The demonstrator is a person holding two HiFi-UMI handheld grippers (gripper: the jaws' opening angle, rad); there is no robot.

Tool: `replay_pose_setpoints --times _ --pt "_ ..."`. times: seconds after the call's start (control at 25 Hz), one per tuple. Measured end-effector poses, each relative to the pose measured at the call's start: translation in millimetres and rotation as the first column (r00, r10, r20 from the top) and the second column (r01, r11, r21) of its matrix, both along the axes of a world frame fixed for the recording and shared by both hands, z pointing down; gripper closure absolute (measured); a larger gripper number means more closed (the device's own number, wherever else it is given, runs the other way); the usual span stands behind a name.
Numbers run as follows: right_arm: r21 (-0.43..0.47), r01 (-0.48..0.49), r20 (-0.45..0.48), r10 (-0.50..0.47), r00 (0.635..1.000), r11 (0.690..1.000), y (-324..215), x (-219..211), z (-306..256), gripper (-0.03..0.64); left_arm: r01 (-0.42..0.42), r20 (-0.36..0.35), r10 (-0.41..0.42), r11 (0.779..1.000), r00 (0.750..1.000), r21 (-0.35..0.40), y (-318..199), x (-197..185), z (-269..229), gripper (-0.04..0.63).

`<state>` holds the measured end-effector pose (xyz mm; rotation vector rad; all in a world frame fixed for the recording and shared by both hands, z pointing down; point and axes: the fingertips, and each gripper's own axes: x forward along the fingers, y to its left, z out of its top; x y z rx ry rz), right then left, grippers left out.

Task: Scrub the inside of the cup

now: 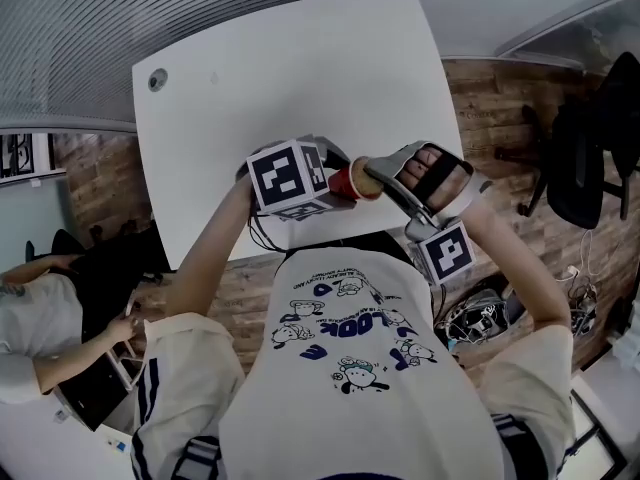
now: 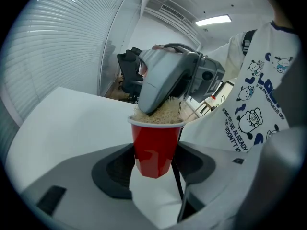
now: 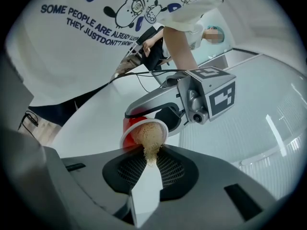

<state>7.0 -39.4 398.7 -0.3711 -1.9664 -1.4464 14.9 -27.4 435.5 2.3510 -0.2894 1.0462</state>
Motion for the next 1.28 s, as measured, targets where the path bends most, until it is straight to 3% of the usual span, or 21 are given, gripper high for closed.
replay_pose_setpoints --times 0.44,0.8,1.04,1.28 --pt "-0.191 -0.104 -0.067 0.092 0.993 0.976 2.8 2.7 7.5 0.554 -0.01 0.092 0.002 0.997 0.996 0.076 4.0 -0.8 3.9 0.305" --pt "-0.414 -0.232 -0.126 0.198 0.972 0.88 4.2 3.8 9.8 0.555 -0.017 0.172 -0.01 0.987 0.985 0.16 5.7 -0.7 3.0 0.307" --pt "-0.529 -0.324 -0.171 0.276 0.946 0.784 2.0 3.4 10.8 0.557 -0.013 0.218 -0.038 0.974 0.975 0.228 2.8 -2.8 1.2 0.308" --pt "-0.678 -0.427 -0.251 0.358 0.899 0.598 -2.4 1.0 12.6 0.557 0.001 0.256 -0.08 0.955 0.963 0.296 -2.8 -8.6 -1.9 0.308"
